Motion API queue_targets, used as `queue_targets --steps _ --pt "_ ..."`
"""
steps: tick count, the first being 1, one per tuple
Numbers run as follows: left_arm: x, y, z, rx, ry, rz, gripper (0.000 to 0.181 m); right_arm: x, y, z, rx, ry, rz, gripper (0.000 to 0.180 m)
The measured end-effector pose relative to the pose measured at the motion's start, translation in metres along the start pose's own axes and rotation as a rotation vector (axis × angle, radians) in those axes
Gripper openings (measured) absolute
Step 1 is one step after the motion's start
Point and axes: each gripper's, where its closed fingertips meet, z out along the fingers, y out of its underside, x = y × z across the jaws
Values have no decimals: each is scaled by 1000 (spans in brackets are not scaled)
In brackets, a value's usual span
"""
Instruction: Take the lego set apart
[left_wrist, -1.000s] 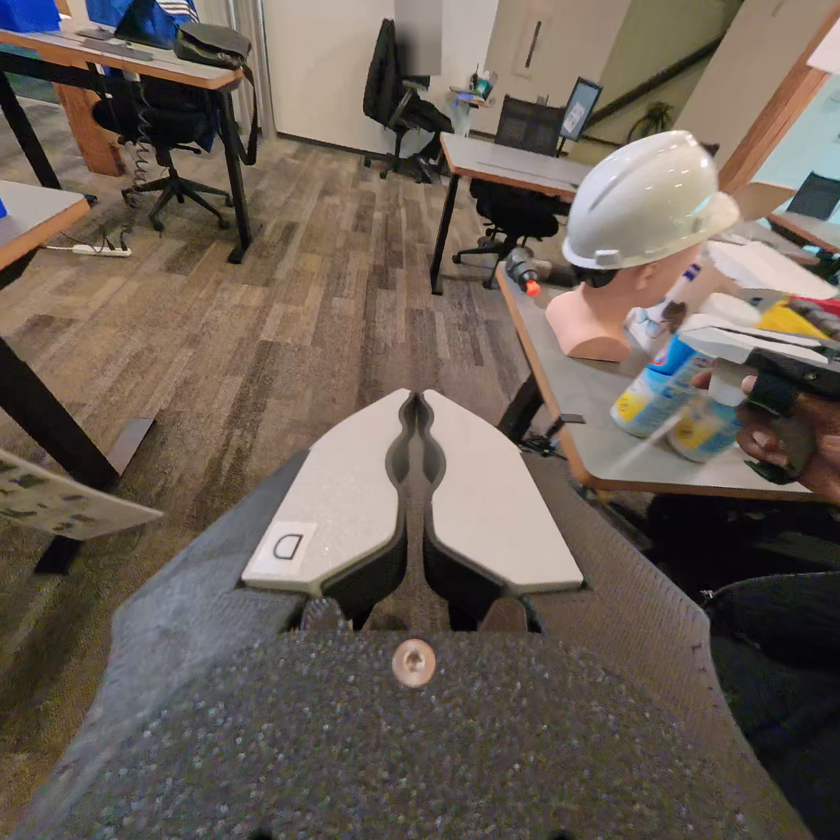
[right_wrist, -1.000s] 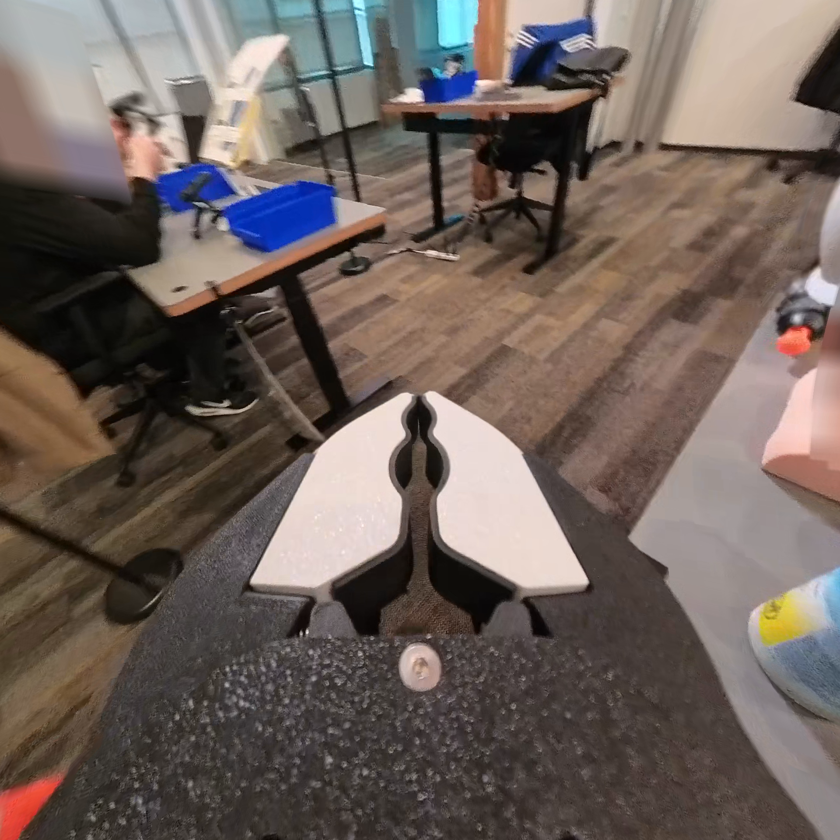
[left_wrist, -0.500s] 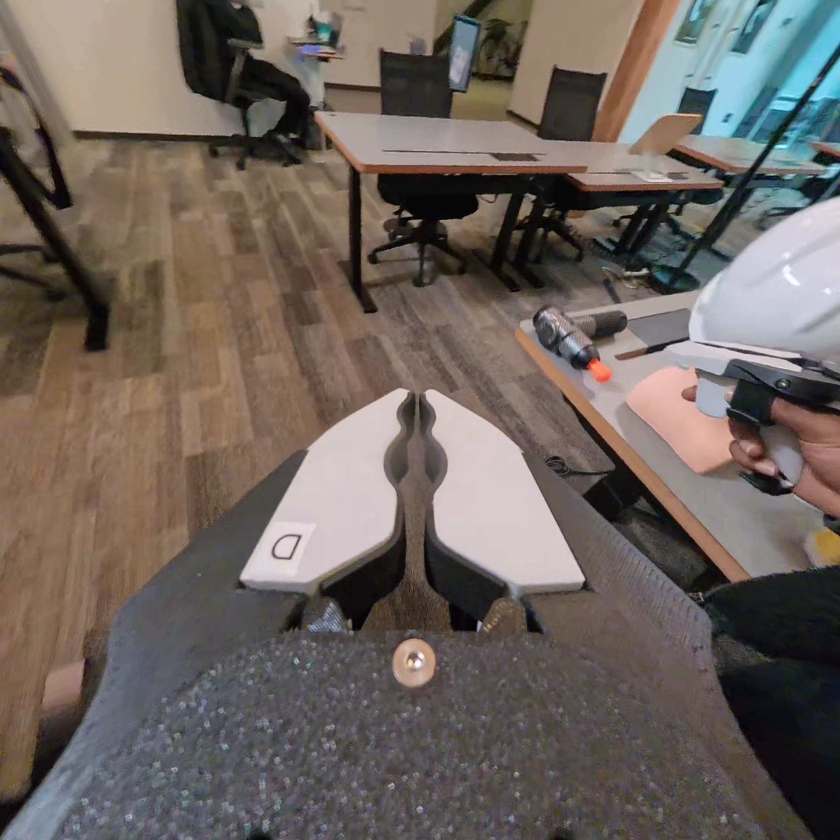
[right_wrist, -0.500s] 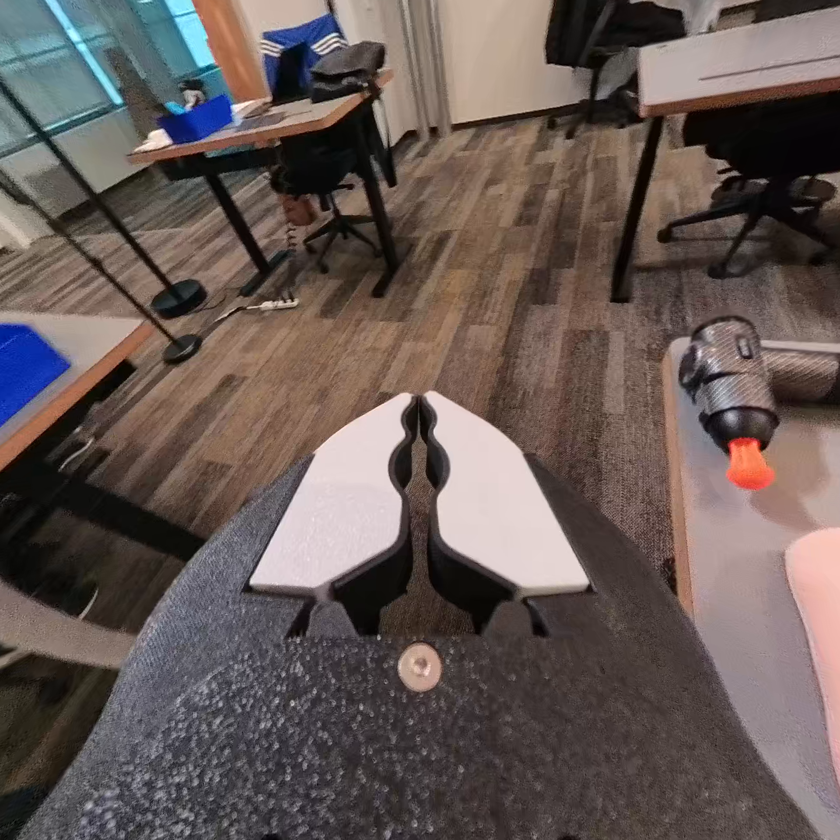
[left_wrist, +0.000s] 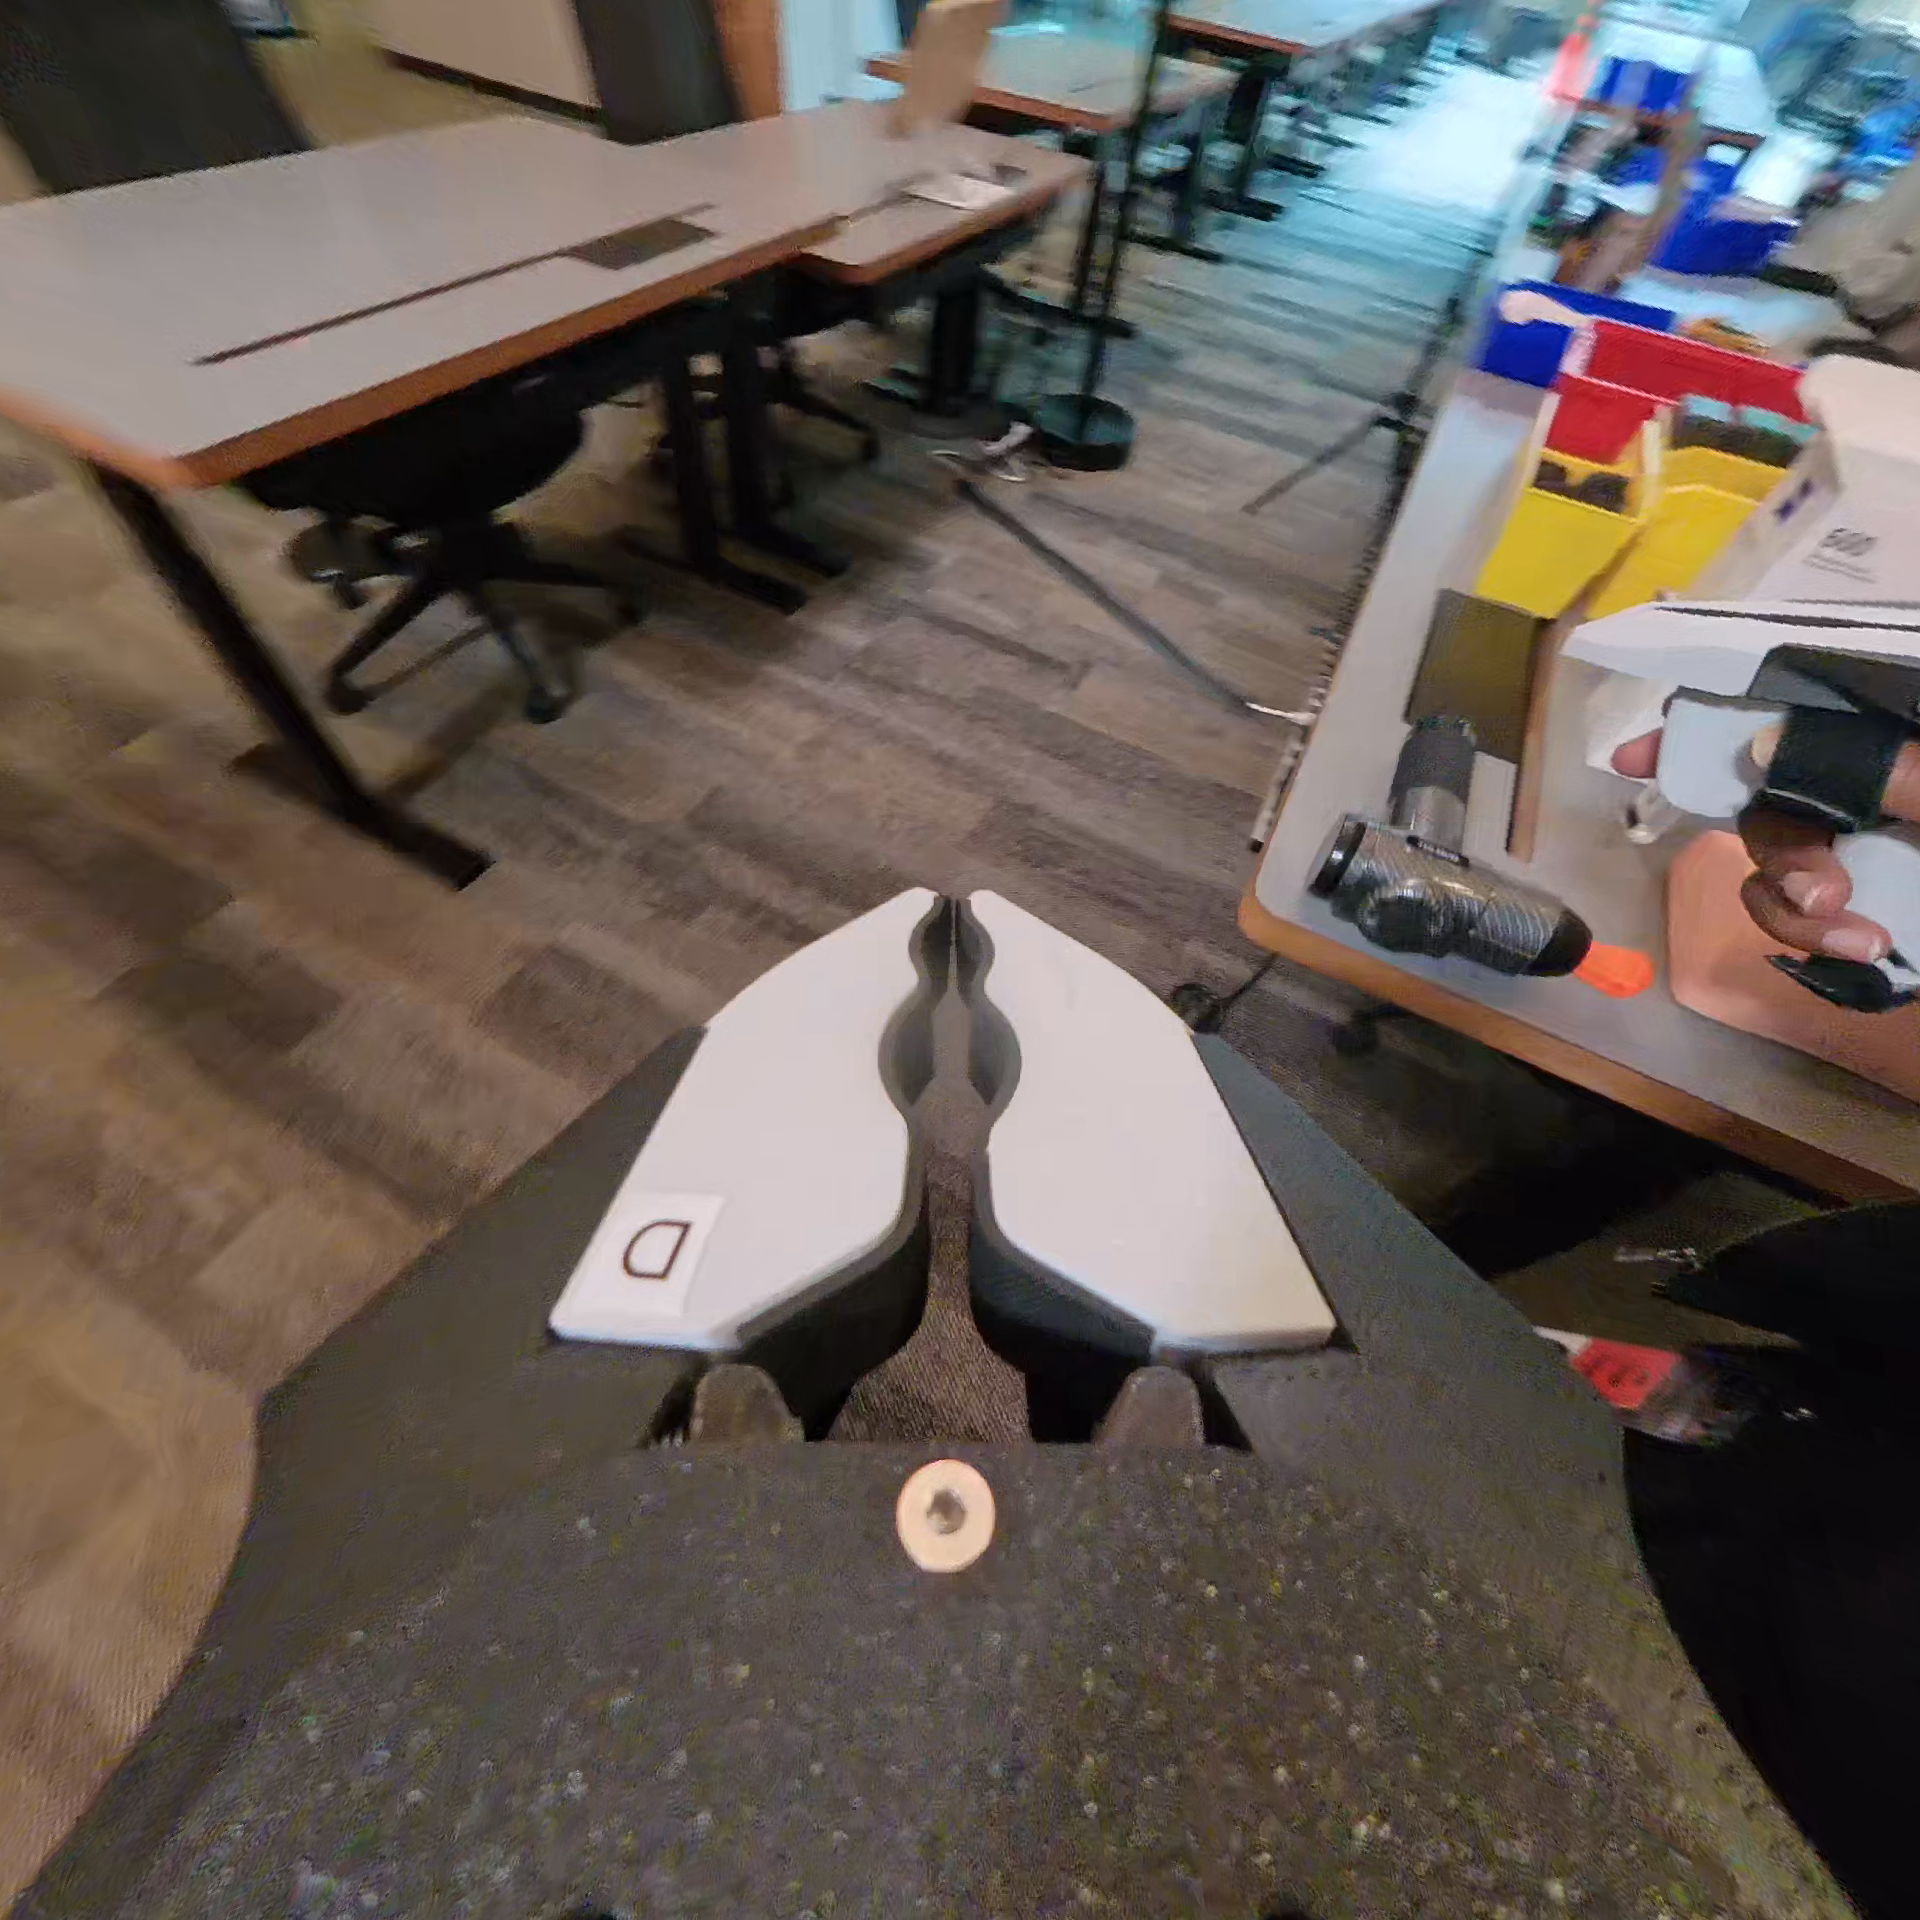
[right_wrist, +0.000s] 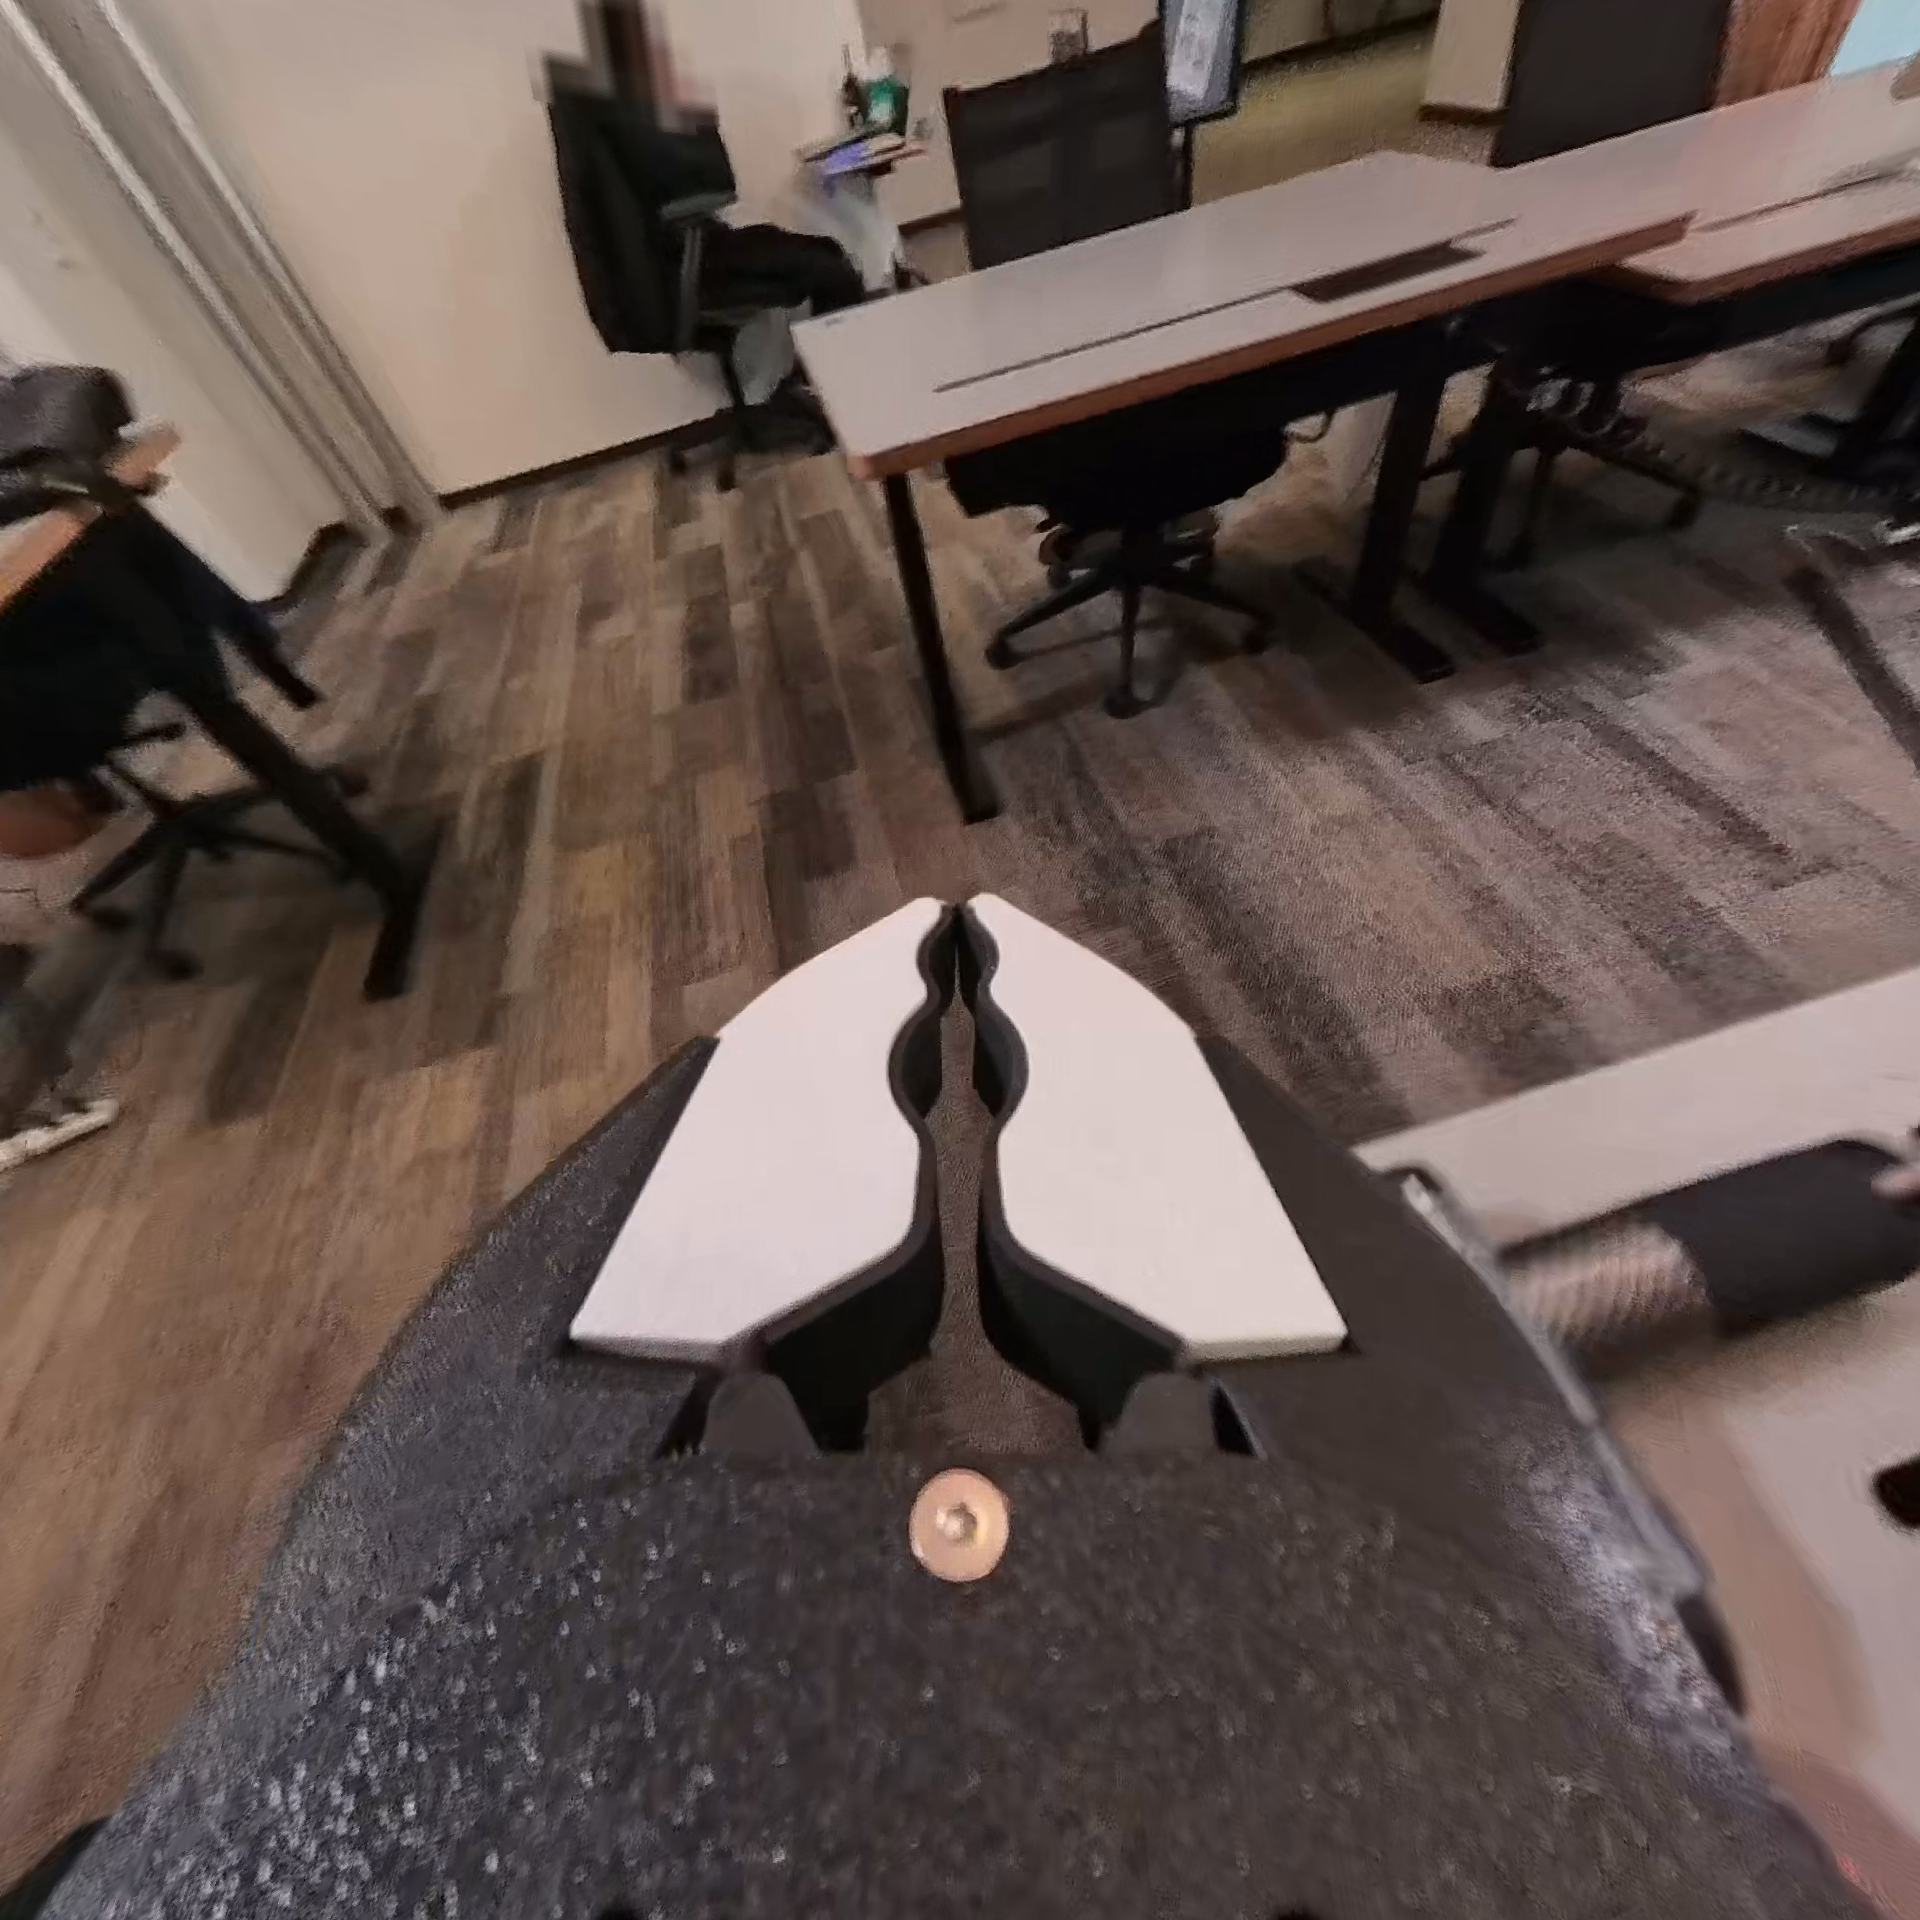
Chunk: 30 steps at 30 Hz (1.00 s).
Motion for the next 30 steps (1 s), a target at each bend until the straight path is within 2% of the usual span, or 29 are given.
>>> queue_targets --steps 2,6,9,12,14,17,20,23,30 --pt "-21 -40 51 -13 122 58 2 13 -21 27 -5 77 -32 0" --pt "-51 -104 147 -12 281 173 5 49 -43 90 -4 179 98 0" --pt "-68 -128 224 -2 336 191 6 87 -55 153 39 234 130 0" --pt "-89 -135 305 -13 336 174 3 135 -64 228 72 271 153 0" --pt "-105 -140 360 -87 325 116 2 172 -75 273 76 293 205 0" --pt "-117 -186 432 -92 356 160 4 234 -115 327 106 323 229 0" --pt "-124 -238 514 -63 385 236 6 302 -161 356 127 420 136 0" --pt "-119 -279 608 -23 418 218 7 372 -187 374 124 509 131 1" --pt "-62 -321 855 -64 617 235 9 531 -183 436 50 701 210 3"
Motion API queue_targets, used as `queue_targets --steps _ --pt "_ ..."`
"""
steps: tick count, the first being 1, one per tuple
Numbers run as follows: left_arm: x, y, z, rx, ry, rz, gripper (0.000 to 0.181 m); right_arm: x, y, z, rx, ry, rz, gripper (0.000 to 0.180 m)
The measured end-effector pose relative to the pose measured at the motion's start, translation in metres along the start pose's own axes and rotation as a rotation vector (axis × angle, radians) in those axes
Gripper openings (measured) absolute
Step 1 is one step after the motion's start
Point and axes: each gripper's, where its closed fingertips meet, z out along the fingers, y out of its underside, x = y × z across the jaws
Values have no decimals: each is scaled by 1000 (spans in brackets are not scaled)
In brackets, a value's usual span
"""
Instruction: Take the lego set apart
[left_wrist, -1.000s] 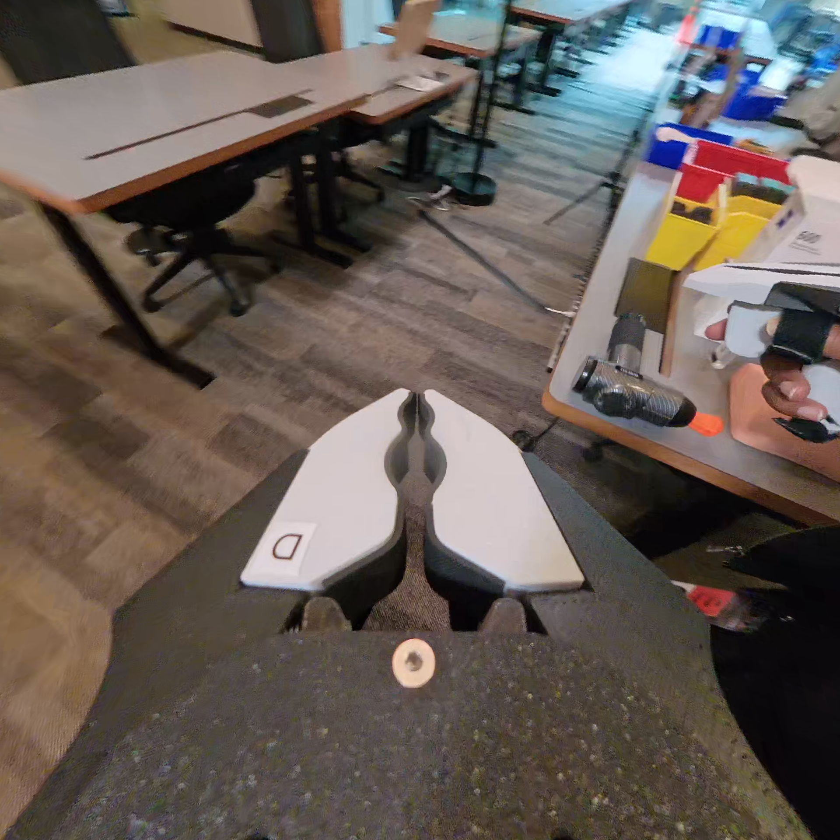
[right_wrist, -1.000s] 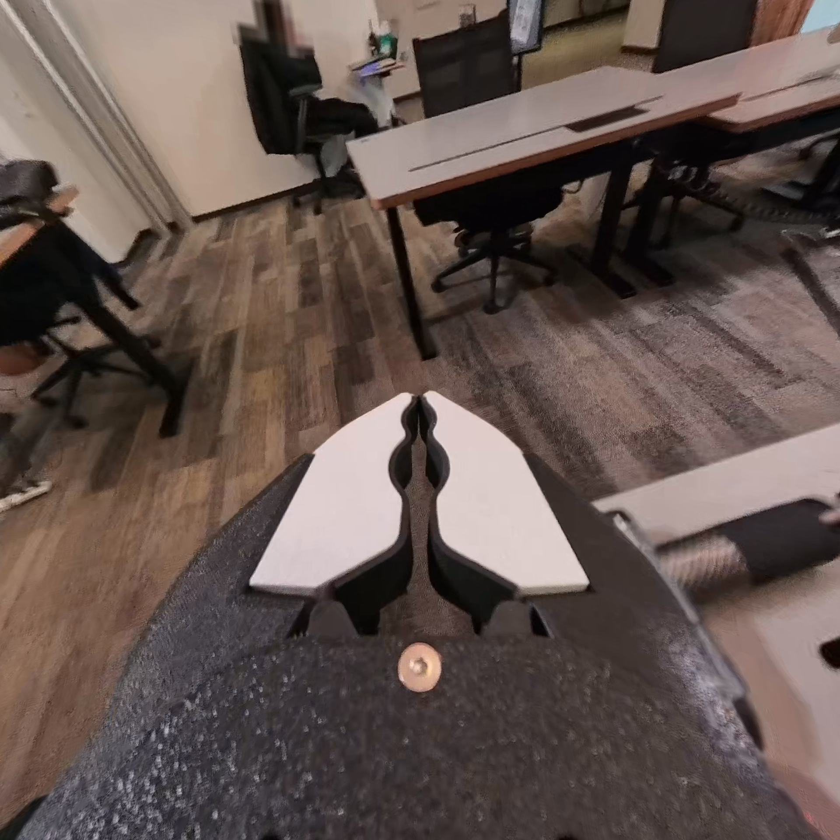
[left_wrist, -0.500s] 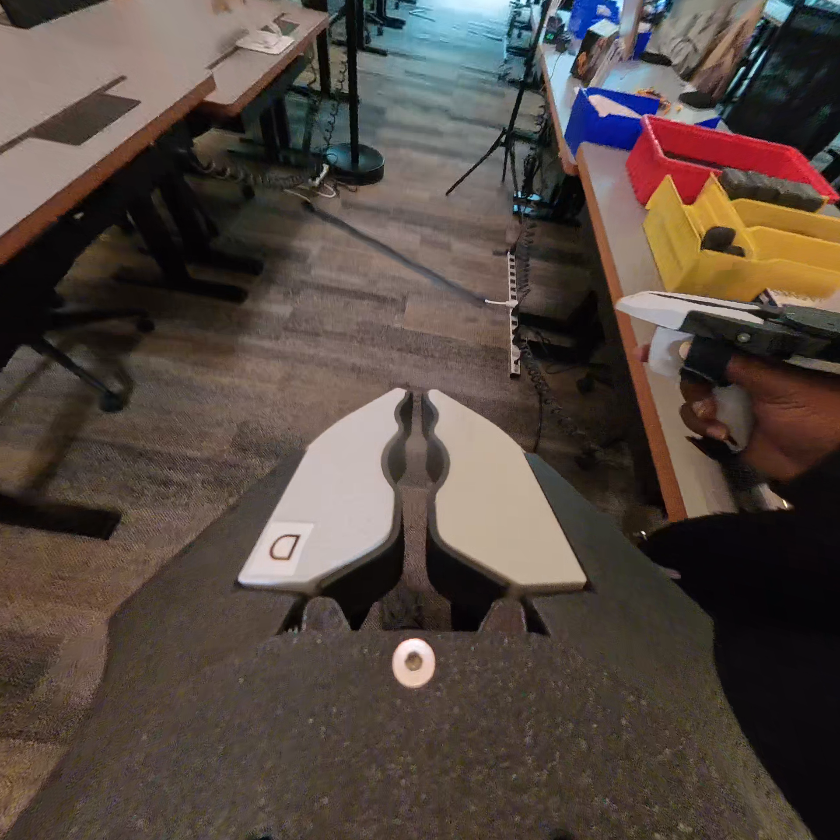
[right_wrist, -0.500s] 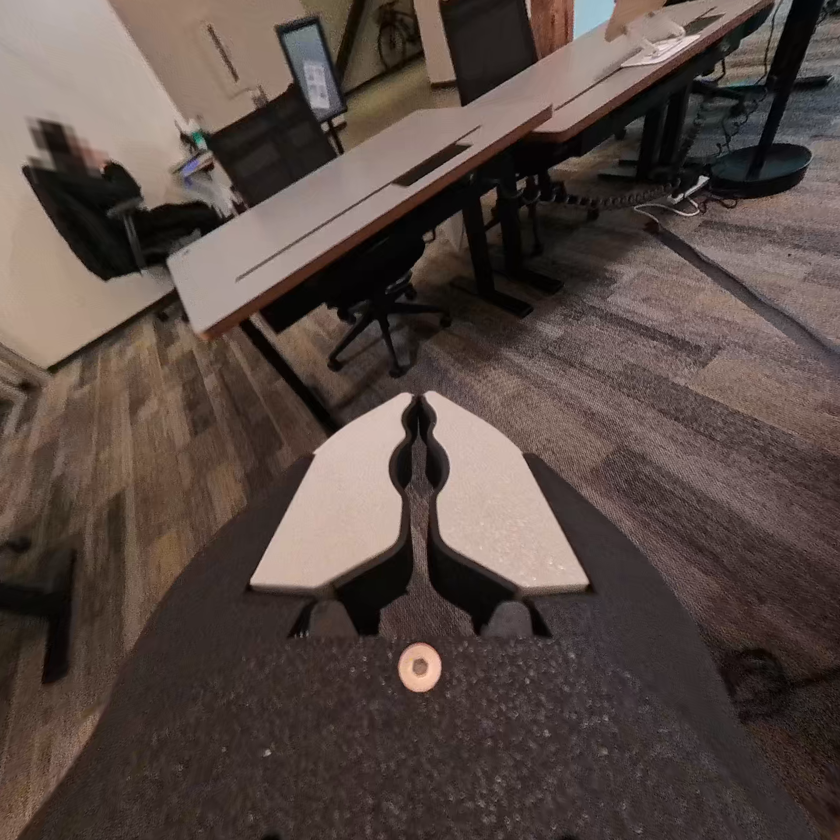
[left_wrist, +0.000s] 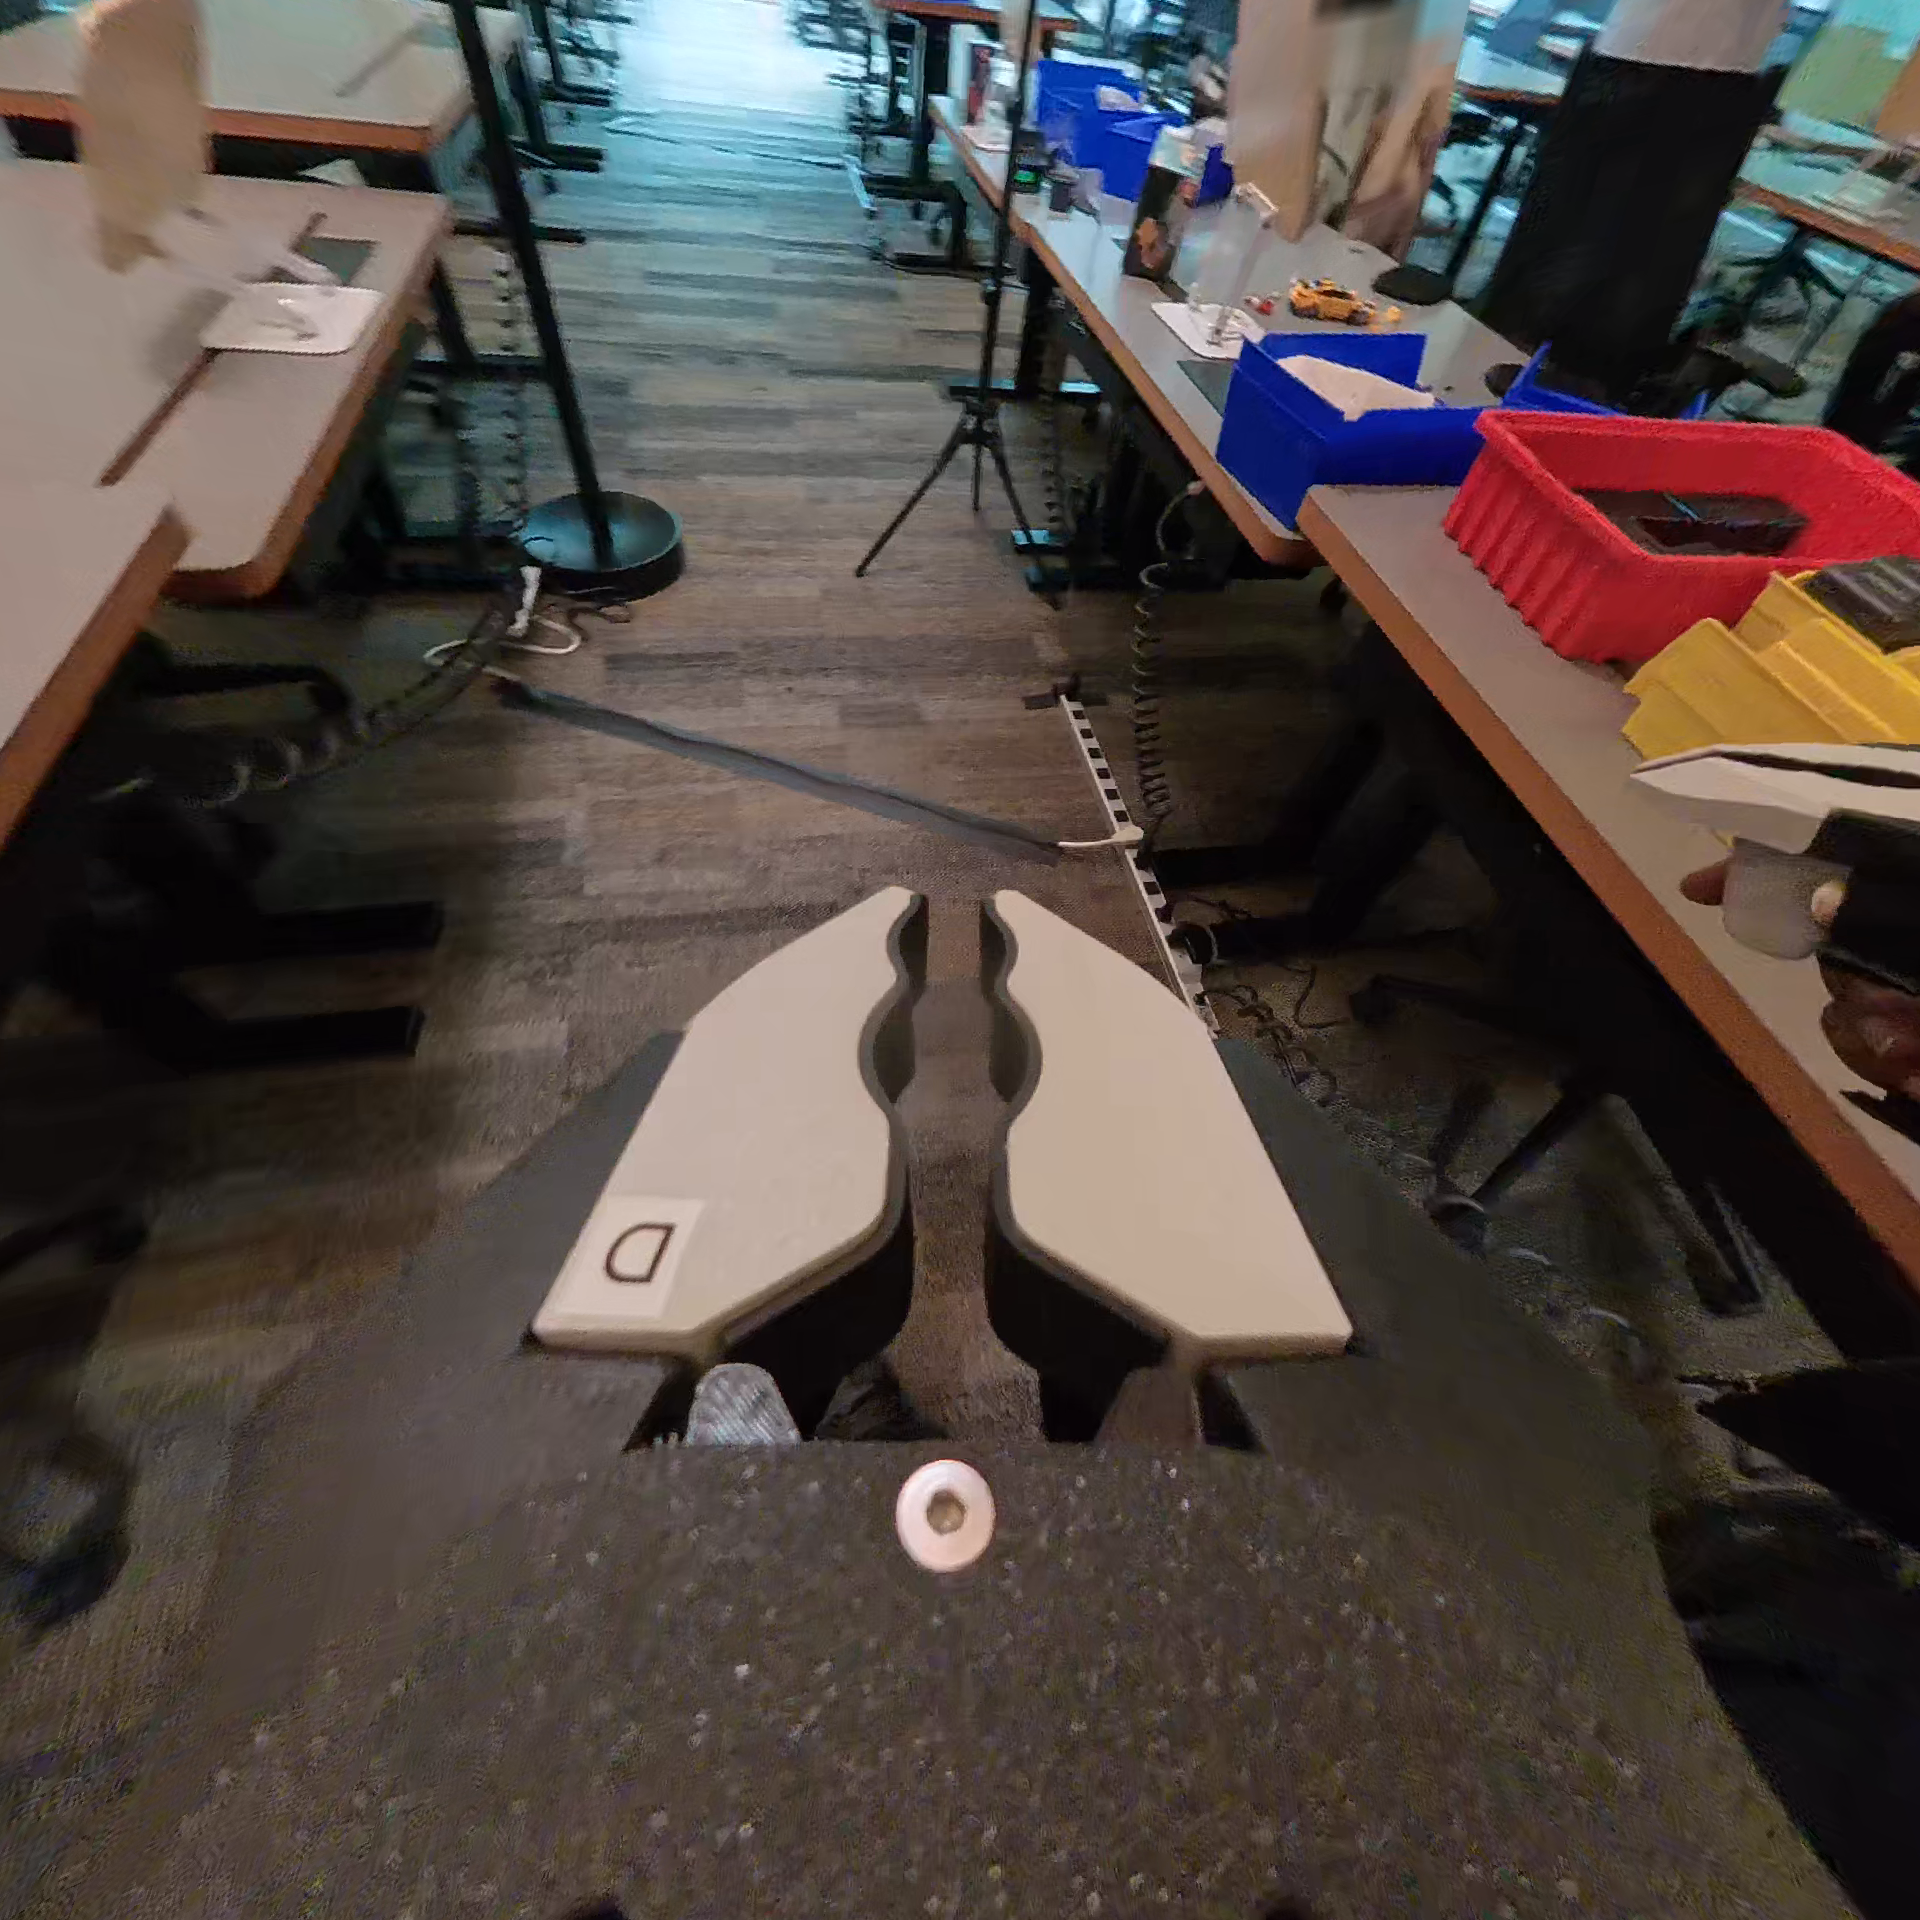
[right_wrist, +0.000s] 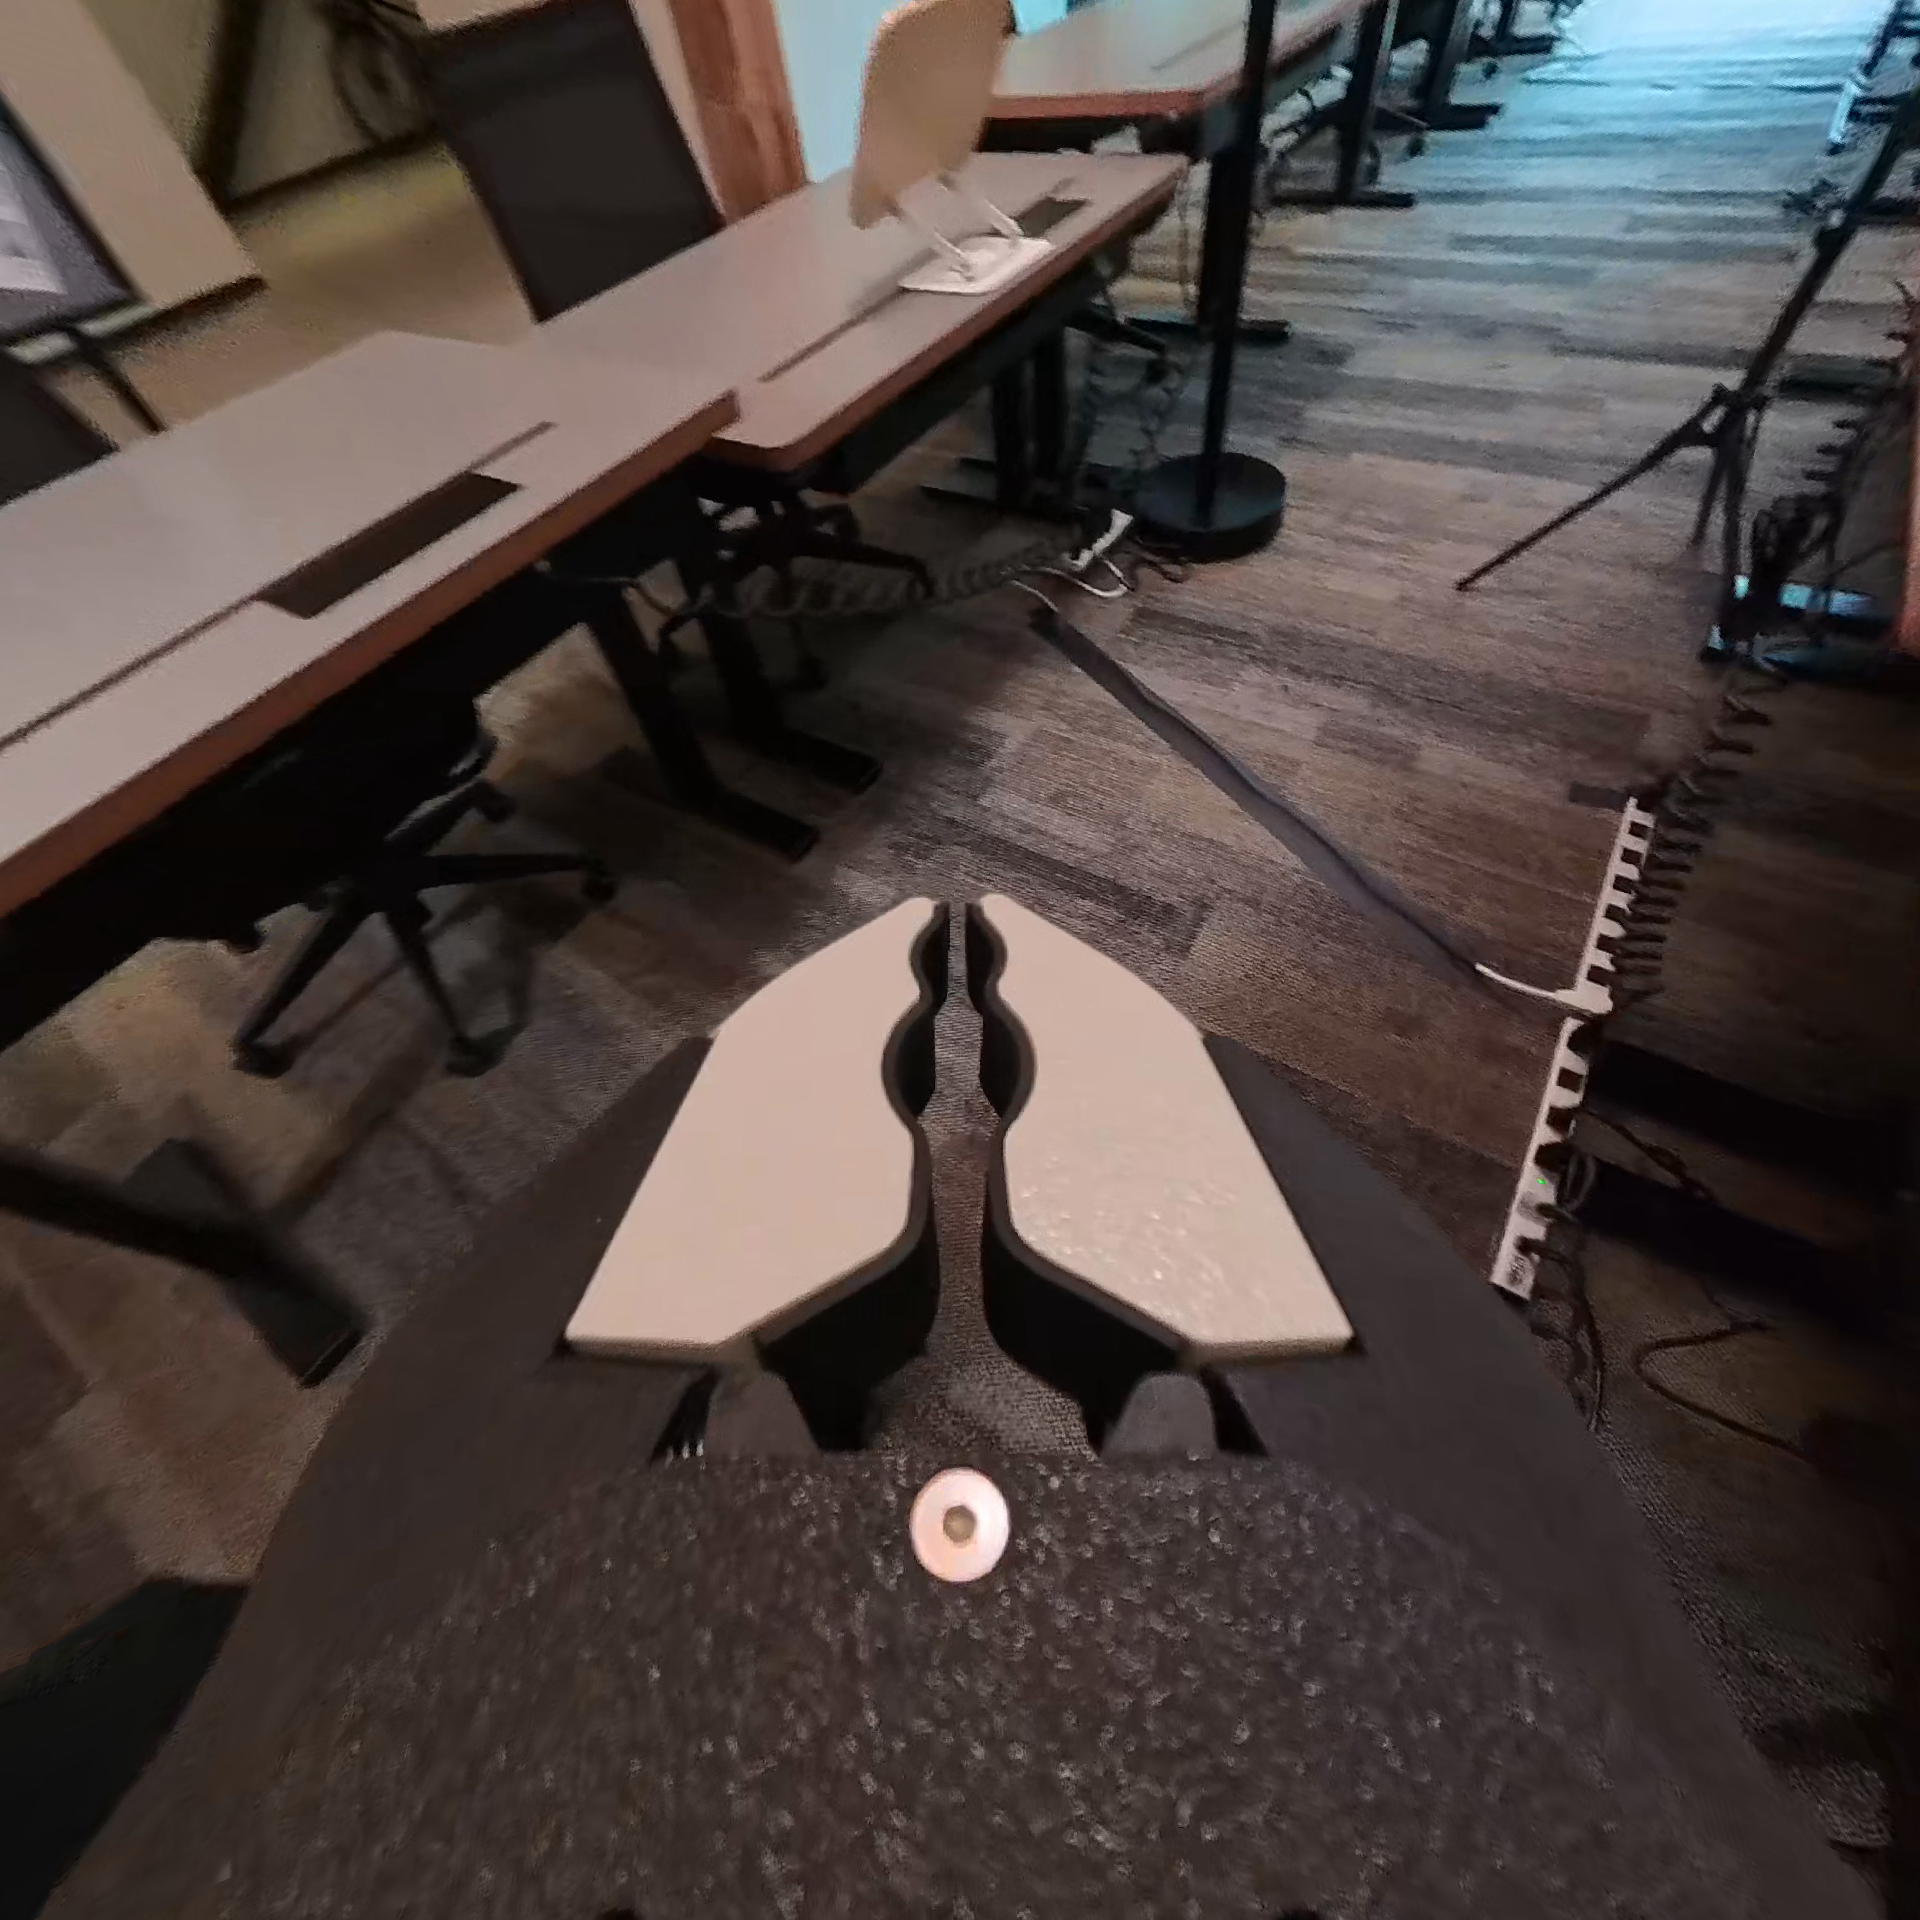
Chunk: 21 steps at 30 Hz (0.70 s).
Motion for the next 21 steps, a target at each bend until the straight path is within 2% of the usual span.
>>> queue_targets --steps 3,6,11,13,15,18,21 --pt "-42 -17 108 -21 123 -1 7 30 -13 83 -30 48 16 6" --pt "-86 -45 225 -61 227 -36 5 64 -56 166 -73 83 -23 7" --pt "-123 -171 395 1 368 18 8 132 -161 290 -57 122 -73 10" --pt "-131 -218 456 24 393 79 12 165 -186 339 -56 147 -42 11" --pt "-143 -246 520 25 383 119 19 200 -198 392 -64 162 -12 12" --pt "-164 -254 625 -35 367 135 21 256 -199 486 -89 159 5 13" --pt "-187 -241 732 -100 348 124 16 316 -192 603 -119 106 4 14"
